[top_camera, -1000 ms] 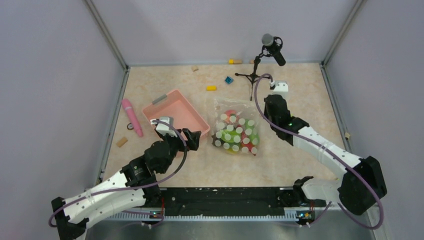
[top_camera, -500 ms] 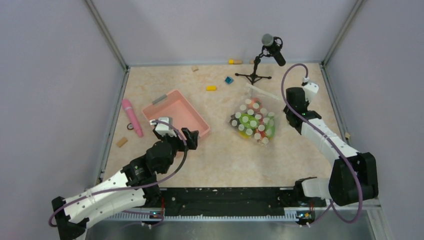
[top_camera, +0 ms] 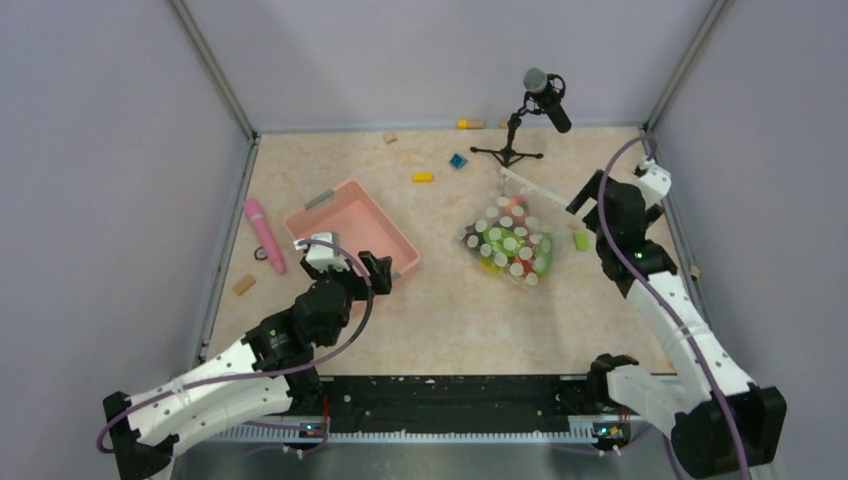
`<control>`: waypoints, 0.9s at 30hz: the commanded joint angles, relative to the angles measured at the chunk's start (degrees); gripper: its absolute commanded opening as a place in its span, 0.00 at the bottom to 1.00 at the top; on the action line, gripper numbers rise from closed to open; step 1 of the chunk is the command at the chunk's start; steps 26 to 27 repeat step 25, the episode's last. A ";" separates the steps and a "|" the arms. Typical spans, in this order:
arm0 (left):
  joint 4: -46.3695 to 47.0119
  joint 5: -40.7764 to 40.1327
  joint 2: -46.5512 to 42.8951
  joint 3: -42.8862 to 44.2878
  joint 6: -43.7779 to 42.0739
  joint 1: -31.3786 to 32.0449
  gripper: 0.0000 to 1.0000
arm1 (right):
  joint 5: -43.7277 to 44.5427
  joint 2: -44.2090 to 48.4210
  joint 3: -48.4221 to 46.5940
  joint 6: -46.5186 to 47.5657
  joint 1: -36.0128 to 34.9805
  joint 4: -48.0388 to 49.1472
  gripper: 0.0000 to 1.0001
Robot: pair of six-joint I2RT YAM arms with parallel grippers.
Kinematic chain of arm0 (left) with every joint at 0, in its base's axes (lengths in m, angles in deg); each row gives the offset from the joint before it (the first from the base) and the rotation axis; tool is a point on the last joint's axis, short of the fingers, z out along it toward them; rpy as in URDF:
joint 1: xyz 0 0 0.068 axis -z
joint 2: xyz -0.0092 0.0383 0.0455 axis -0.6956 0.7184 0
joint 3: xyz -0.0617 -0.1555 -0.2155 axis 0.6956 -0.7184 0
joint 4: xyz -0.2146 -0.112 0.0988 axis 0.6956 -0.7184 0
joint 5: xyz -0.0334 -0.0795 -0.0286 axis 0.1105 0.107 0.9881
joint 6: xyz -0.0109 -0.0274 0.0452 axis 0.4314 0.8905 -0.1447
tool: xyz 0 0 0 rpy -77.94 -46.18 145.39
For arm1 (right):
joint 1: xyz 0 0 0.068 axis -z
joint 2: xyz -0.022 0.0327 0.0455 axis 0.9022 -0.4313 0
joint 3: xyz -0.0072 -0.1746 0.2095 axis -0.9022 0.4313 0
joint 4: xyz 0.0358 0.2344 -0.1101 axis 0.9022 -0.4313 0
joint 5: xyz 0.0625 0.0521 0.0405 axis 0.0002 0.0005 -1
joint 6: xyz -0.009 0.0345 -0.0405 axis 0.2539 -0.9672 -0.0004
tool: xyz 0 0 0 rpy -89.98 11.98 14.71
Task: Place the food in the zip-top bag and seal the zipper
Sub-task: Place the zipper food storage bag at the center of the board, then reset both arms
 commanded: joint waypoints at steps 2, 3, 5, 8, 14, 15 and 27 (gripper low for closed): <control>-2.14 -3.43 0.69 3.48 2.81 -0.17 0.98 | 4.56 12.55 2.94 -3.43 0.16 -4.31 0.99; -2.92 -3.91 0.71 3.68 3.24 -0.17 0.98 | 4.77 14.82 3.42 -3.48 0.19 -5.13 0.99; -4.11 -4.78 0.93 4.19 4.10 -0.17 0.98 | 4.52 18.75 4.14 -3.03 0.21 -7.47 0.99; -5.70 -5.82 1.27 4.87 5.39 -0.18 0.98 | 4.25 23.61 4.66 -2.94 0.21 -10.99 0.99; -7.88 -7.78 1.40 5.50 7.18 -0.17 0.98 | 2.62 29.22 6.87 -3.12 0.14 -15.27 0.99; -8.15 -8.43 1.45 5.52 7.78 -0.17 0.98 | 2.48 29.74 7.20 -3.24 0.21 -15.74 0.99; -10.30 -9.94 3.45 6.50 9.32 -0.19 0.98 | 1.38 30.37 8.84 -1.80 0.16 -14.93 0.99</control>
